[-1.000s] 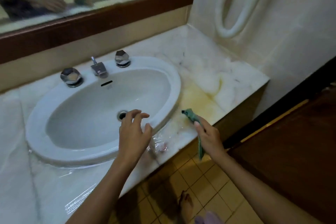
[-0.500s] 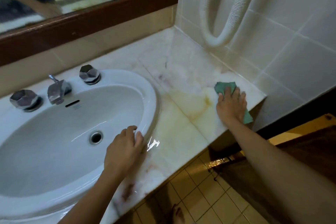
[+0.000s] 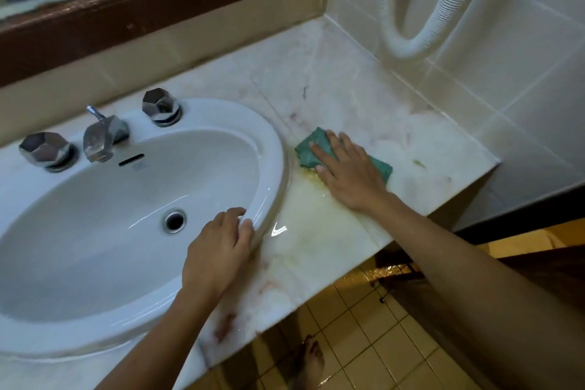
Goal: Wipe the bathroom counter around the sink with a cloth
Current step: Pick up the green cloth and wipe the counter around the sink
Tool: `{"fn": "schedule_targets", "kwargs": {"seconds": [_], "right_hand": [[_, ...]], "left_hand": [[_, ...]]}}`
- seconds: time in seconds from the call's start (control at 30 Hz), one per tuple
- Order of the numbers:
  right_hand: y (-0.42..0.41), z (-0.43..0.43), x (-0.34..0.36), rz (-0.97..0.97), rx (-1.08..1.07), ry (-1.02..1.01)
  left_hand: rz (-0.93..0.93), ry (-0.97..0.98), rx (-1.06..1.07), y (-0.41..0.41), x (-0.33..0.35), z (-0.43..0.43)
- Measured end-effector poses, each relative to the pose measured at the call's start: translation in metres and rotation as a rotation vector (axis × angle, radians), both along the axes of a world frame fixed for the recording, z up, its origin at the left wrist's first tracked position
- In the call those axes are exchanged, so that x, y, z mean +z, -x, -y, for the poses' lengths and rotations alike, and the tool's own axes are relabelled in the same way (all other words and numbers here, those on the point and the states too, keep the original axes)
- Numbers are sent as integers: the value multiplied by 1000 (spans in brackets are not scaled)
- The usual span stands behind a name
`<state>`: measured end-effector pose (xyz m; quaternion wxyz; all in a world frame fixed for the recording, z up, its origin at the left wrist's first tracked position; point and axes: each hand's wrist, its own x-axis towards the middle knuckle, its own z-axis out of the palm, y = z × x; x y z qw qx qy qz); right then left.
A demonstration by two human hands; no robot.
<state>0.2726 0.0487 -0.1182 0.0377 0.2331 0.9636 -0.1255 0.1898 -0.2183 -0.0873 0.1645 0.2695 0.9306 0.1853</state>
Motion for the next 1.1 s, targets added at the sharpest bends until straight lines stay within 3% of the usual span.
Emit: {"fn": "schedule_targets", "kwargs": {"seconds": [0.23, 0.4, 0.53, 0.73, 0.93, 1.1], "right_hand": [[-45, -8, 1, 13, 47, 4], [3, -73, -1, -11, -238, -24], [59, -79, 4, 33, -253, -25], [66, -18, 0, -15, 35, 13], [14, 49, -2, -46, -2, -35], [-30, 120, 6, -27, -22, 9]], "left_hand": [[6, -10, -5, 1, -3, 4], [-21, 12, -16, 2, -7, 2], [-23, 11, -24, 3, -7, 2], [-7, -9, -23, 3, -4, 2], [25, -75, -30, 4, -6, 6], [62, -424, -7, -2, 3, 24]]}}
